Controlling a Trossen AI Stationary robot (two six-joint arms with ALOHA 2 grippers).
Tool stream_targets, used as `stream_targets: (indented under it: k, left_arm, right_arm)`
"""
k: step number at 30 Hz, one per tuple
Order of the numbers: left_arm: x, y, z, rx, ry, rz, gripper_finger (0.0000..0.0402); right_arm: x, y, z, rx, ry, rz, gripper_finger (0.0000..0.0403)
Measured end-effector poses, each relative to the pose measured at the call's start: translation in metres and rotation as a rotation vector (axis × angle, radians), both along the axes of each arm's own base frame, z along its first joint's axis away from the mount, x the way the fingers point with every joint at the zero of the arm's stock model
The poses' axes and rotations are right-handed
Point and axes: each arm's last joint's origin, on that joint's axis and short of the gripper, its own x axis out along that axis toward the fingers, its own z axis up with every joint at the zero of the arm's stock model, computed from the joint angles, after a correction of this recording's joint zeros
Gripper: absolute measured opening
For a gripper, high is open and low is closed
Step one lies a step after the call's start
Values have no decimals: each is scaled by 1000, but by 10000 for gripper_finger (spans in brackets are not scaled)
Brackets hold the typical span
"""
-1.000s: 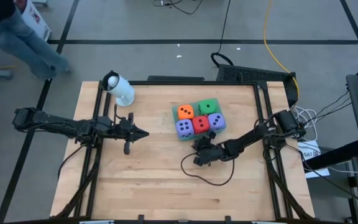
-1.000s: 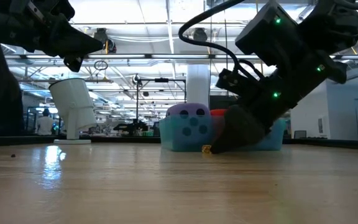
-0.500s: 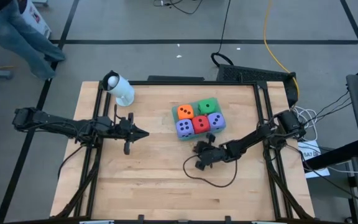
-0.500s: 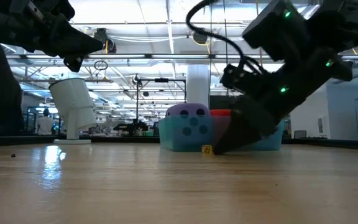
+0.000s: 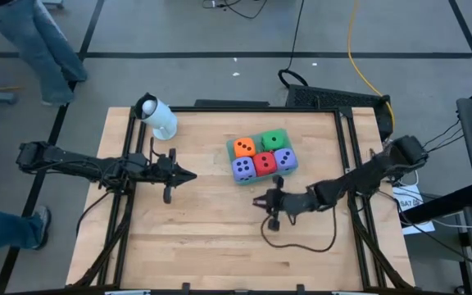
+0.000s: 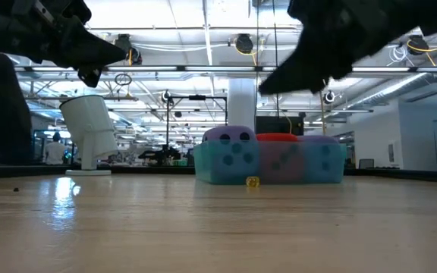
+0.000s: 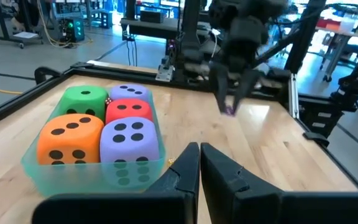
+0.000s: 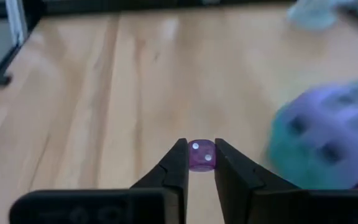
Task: Pick & Place Dice
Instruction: Put the small purple die into the blue bin
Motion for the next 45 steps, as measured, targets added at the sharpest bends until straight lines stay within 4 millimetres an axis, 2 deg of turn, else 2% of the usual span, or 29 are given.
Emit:
stream_targets:
  k: [4,7,11,15,20,26,32,39,45]
  left_arm:
    - [0,0,3,-18,-32,1,21]
    - [0,0,5,5,-54,0,21]
    - [1,0,7,86,-80,-6,21]
    - [1,1,13,116,-138,6,21]
    - [1,10,12,117,-110,152,21]
    - [1,17,9,40,-75,228,21]
    - [4,21,4,-117,-58,285,21]
    - [17,25,-10,-172,6,312,5]
    - [42,27,0,-173,-10,288,5]
  right_arm:
    - [-7,-24,36,-88,-98,-20,47]
    - [-16,-51,57,-183,-119,-65,46]
    - [-27,-90,74,-340,-96,-139,47]
    - [-31,-125,79,-489,-52,-155,47]
    - [-33,-154,78,-597,-15,-56,47]
    - [-30,-163,72,-729,16,107,47]
    - [-24,-165,49,-839,2,161,47]
    - [-24,-178,10,-990,-26,125,47]
    - [-22,-185,-3,-1083,-74,125,48]
